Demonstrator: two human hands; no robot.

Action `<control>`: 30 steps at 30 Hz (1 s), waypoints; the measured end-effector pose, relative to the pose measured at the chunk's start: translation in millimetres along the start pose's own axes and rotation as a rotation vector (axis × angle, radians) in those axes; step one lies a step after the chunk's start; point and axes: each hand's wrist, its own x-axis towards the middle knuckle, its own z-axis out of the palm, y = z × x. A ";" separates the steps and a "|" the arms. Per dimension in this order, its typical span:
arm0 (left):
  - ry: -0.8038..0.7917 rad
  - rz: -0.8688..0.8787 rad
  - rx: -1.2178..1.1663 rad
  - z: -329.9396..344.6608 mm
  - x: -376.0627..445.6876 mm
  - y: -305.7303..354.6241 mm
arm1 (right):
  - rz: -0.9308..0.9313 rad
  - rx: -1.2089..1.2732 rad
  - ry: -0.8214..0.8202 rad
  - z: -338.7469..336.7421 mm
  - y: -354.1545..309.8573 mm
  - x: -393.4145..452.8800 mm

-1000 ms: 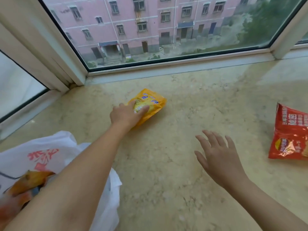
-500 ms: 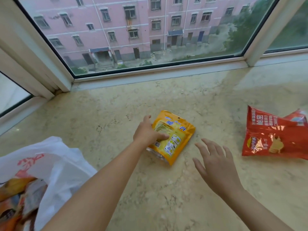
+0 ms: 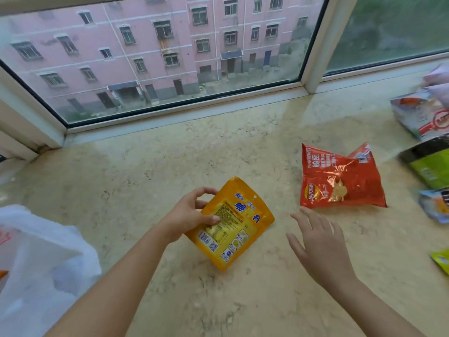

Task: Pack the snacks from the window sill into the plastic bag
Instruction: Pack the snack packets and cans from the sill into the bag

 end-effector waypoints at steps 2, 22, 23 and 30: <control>0.023 0.048 -0.050 13.4 -6.5 -1.2 | 0.011 0.016 0.008 -2.4 14.8 -4.6; 0.073 -0.246 0.021 134.4 -41.2 -13.2 | -0.220 0.003 0.093 -8.0 137.4 30.4; 0.072 -0.251 0.027 137.0 -41.4 -11.6 | -0.238 -0.027 0.085 -10.9 140.3 40.8; 0.168 -0.219 -0.007 145.3 -46.1 -5.7 | -0.378 -0.249 0.020 -24.4 145.3 113.8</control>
